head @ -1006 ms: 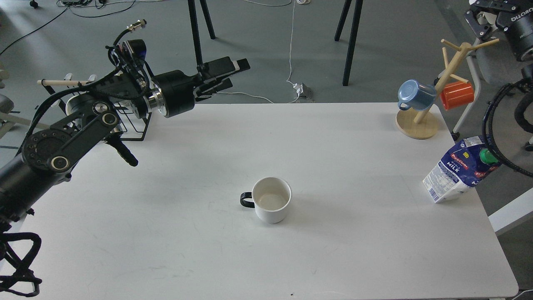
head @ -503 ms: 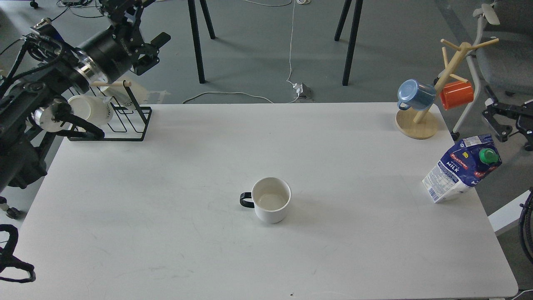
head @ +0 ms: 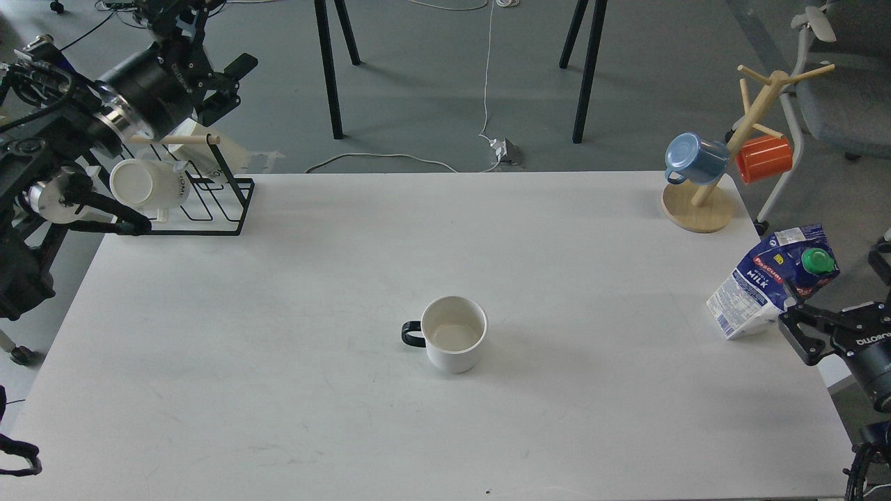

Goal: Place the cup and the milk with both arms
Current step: 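Reach the right gripper to the milk carton and grasp it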

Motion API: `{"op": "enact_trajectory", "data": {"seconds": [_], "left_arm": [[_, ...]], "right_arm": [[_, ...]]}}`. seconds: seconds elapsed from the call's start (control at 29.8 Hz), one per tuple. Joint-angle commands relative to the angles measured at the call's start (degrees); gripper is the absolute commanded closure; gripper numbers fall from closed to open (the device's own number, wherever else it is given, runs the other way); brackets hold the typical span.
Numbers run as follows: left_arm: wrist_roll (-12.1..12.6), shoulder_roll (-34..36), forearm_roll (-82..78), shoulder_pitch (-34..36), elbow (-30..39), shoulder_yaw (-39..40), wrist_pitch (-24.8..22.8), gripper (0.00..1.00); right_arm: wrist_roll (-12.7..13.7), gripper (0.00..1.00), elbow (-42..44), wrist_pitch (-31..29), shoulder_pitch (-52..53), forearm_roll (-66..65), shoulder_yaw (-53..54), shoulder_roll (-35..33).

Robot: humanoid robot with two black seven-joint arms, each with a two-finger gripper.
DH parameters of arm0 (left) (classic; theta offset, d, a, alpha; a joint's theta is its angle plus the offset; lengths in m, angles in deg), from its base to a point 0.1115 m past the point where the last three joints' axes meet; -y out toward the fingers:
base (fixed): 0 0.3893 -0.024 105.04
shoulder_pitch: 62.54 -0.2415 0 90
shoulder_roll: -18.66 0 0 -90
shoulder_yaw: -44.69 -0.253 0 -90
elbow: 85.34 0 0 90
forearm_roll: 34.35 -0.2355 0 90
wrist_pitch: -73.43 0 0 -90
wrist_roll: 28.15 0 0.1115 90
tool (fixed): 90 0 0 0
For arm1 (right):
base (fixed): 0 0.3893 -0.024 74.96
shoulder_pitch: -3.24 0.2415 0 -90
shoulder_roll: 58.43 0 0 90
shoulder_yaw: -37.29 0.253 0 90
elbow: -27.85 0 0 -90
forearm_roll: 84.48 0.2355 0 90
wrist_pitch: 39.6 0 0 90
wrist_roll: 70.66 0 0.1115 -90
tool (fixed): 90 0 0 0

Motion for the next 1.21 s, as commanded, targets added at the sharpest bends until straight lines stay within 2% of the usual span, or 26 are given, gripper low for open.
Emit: {"op": "enact_trajectory", "data": {"seconds": [0.0, 0.17, 0.37, 0.6, 0.77, 1.17], "left_arm": [[0.09, 0.21, -0.09, -0.07, -0.06, -0.04, 0.01, 0.01], [0.09, 0.21, -0.17, -0.16, -0.06, -0.22, 0.01, 0.01], [0.18, 0.21, -0.53, -0.34, -0.24, -0.4, 0.01, 0.01], [0.18, -0.05, -0.61, -0.34, -3.75, -0.57, 0.01, 0.01], [0.01, -0.49, -0.61, -0.34, -5.94, -0.57, 0.01, 0.01], [-0.08, -0.75, -0.53, -0.34, -7.44, -0.57, 0.01, 0.01]], "right_arm": [[0.07, 0.0, 0.11, 0.0, -2.52, -0.32, 0.07, 1.75], [0.25, 0.0, 2.57, 0.0, -3.22, -0.41, 0.16, 2.36], [0.6, 0.0, 5.74, 0.0, -2.26, -0.5, 0.42, 6.49], [0.69, 0.0, 12.32, 0.0, 1.25, -0.5, 0.07, 8.87], [0.69, 0.0, 13.91, 0.0, 4.77, -1.99, -0.72, 11.41], [0.51, 0.01, 17.42, 0.0, 8.29, -2.17, -0.46, 12.21]]}}
